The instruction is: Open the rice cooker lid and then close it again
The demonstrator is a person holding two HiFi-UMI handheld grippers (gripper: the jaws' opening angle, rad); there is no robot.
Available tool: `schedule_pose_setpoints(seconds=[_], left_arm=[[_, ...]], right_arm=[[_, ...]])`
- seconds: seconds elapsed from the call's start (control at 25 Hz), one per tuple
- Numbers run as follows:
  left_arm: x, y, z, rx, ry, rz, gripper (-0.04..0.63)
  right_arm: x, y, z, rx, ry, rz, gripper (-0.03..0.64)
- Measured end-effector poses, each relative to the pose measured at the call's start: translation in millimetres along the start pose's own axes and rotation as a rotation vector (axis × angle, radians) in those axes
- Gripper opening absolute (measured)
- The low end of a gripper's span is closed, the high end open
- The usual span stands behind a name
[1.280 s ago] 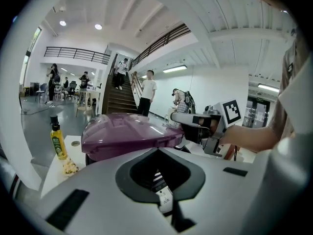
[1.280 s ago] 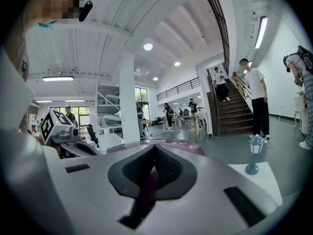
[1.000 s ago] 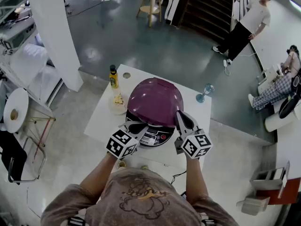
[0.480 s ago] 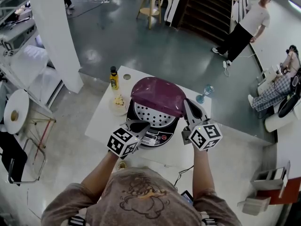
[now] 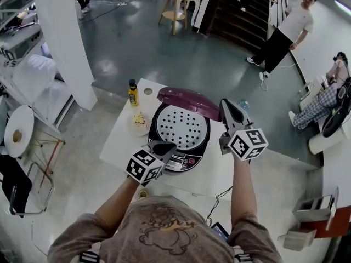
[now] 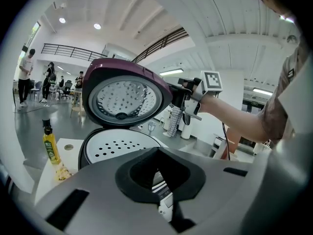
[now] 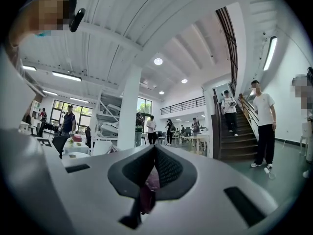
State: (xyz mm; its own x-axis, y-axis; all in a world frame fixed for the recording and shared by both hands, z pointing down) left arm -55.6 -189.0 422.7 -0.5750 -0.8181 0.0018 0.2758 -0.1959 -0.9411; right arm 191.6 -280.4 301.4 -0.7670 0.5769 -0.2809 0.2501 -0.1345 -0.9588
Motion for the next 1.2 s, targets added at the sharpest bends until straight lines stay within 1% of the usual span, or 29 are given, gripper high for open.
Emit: schedule_pose_setpoints(seconds=[0.28, 0.68, 1.04, 1.2], left_arm=[[4.7, 3.6, 1.9, -0.011, 0.006, -0.003, 0.018], [12.8, 14.0, 8.3, -0.038, 0.025, -0.009, 0.019], [18.4, 14.1, 17.8, -0.054, 0.037, -0.021, 0.018], [21.6, 16.7, 23.7, -0.057, 0.041, -0.014, 0.018]], right_arm=[[-13.0, 21.6, 20.3, 0.009, -0.003, -0.059, 0.003], [-33.8, 44.3, 43.8, -0.027, 0.015, -0.077, 0.005], [-54.8, 53.2, 60.9, -0.067, 0.035, -0.123, 0.005], [-63.9, 56.2, 70.8, -0.081, 0.034, -0.145, 0.005]])
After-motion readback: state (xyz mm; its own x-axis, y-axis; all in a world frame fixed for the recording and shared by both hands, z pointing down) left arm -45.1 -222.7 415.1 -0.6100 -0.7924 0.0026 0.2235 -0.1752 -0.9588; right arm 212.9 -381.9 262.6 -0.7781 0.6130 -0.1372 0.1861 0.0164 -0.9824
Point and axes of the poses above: the fingertips, and each gripper's own axes: z forward along the fingers, x to its left, y out of its top, the point moved 9 cm from there along -z, backward along the fingers, and after that the axes turned 15 degrees about z, right-handed, at the moved point
